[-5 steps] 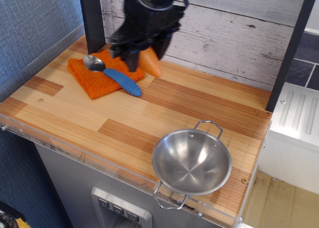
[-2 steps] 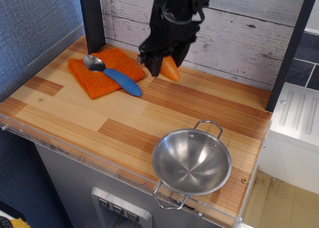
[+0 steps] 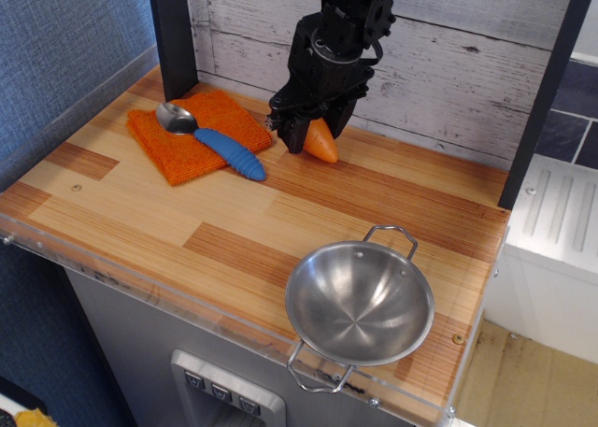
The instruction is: Move the orange carrot to the right of the orange towel
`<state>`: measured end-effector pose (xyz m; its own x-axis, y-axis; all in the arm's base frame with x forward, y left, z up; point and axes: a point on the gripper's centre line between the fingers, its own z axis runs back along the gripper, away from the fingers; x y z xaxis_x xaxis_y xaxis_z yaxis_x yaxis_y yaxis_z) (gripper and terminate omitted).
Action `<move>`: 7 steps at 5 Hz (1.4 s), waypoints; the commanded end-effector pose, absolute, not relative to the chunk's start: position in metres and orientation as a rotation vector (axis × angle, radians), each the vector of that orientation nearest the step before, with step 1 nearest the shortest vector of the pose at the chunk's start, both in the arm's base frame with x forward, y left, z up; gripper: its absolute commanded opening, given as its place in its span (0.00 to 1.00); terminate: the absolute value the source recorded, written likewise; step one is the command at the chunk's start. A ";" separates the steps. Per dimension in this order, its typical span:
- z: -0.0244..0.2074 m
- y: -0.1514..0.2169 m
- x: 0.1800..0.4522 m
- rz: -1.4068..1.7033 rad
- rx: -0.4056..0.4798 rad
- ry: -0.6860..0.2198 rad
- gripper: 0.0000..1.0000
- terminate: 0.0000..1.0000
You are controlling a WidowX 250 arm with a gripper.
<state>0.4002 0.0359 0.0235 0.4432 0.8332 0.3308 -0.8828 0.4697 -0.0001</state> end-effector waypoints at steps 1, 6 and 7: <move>0.035 0.037 0.402 1.074 0.165 -0.301 1.00 0.00; 0.066 0.040 0.395 0.972 0.080 -0.465 1.00 0.00; 0.085 0.039 0.389 0.973 0.064 -0.503 1.00 0.00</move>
<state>0.3887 0.0403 0.0618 0.4813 0.7798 0.4004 -0.8151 0.5661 -0.1226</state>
